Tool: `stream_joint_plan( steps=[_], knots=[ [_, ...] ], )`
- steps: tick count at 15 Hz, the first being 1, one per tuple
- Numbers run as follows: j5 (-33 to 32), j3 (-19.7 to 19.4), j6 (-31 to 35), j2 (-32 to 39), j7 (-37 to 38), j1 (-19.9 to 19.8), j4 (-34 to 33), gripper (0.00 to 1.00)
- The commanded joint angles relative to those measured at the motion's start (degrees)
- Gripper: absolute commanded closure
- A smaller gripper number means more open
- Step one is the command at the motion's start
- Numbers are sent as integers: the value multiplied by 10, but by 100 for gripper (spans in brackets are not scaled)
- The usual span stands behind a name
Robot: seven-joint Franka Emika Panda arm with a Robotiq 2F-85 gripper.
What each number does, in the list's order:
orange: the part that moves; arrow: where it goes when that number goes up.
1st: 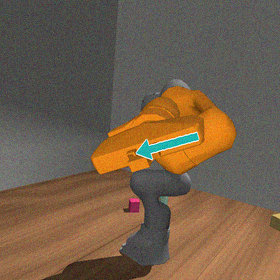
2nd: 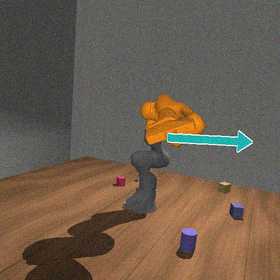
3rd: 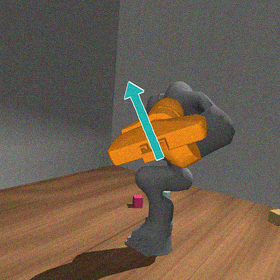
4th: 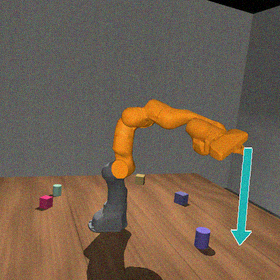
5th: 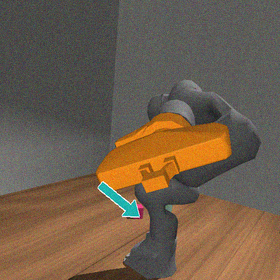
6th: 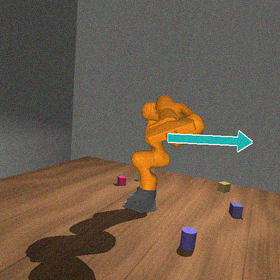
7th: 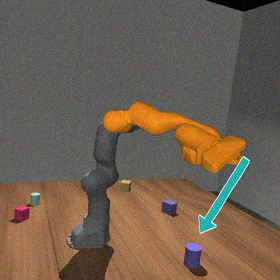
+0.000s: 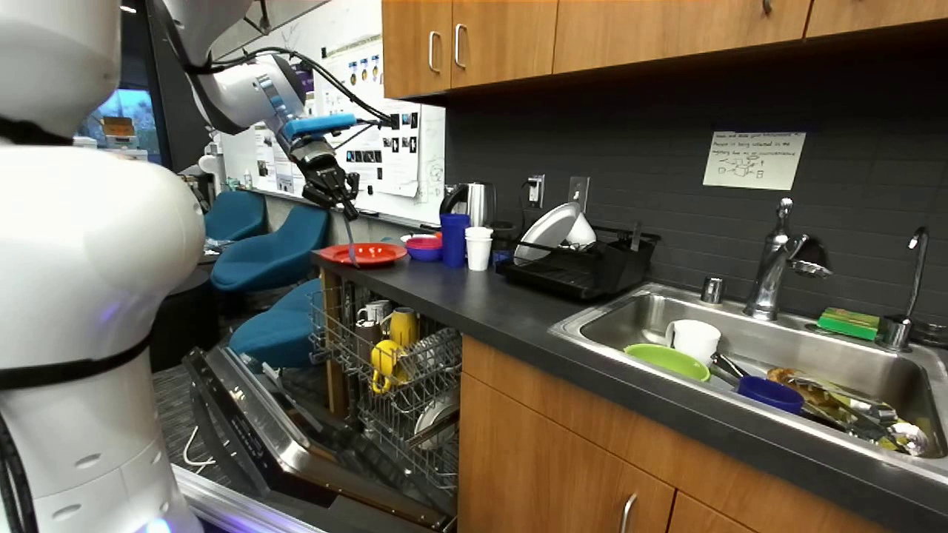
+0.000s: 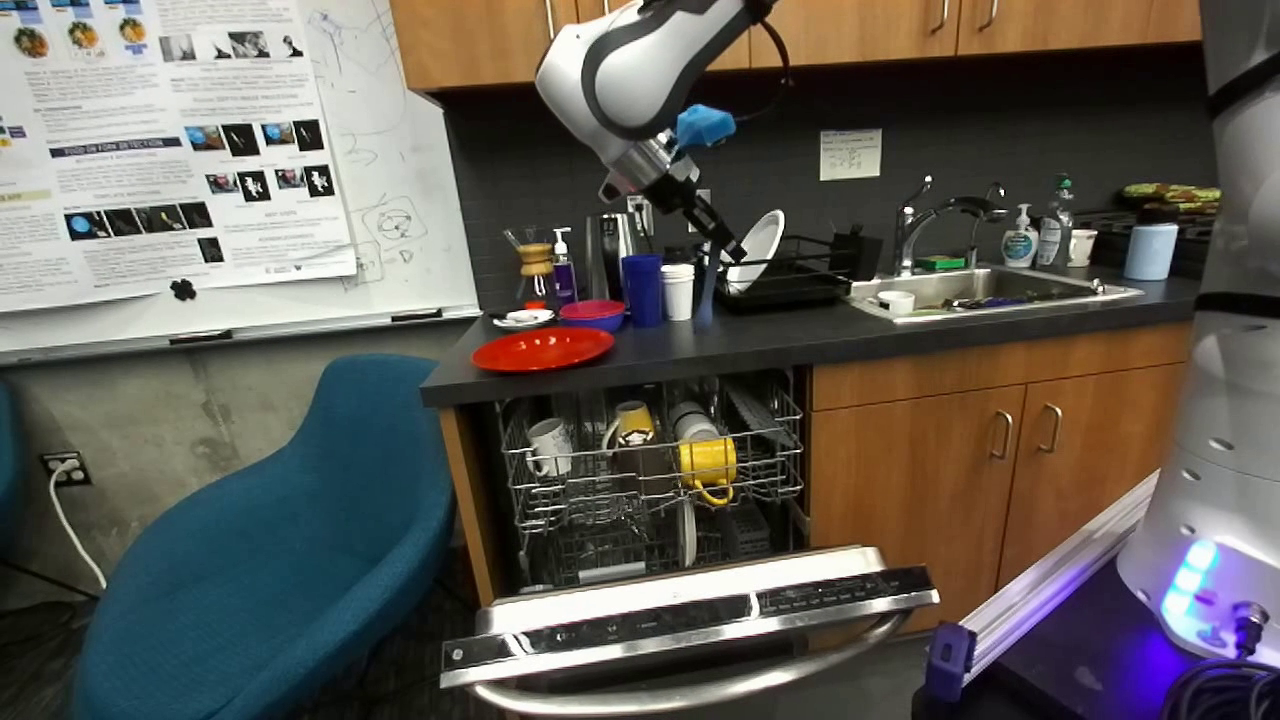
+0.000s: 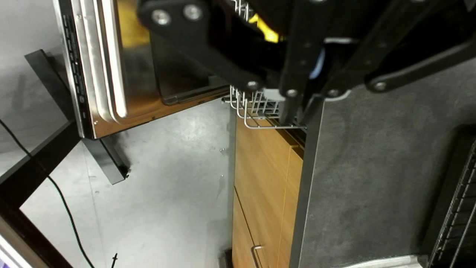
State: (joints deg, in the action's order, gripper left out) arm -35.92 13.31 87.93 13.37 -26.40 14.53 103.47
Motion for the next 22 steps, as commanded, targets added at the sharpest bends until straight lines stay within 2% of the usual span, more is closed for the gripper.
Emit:
stream_joint_plan(
  steps=[1,10,16,19,22],
  knots=[
    [-23,-5,-30,24,13,1,-16,98],
    [-84,1,-74,73,14,16,-42,98],
    [-151,6,-113,113,-5,40,-75,98],
    [-158,9,-117,128,-9,43,-86,98],
    [-137,10,-115,132,-7,35,-83,98]
  ],
)
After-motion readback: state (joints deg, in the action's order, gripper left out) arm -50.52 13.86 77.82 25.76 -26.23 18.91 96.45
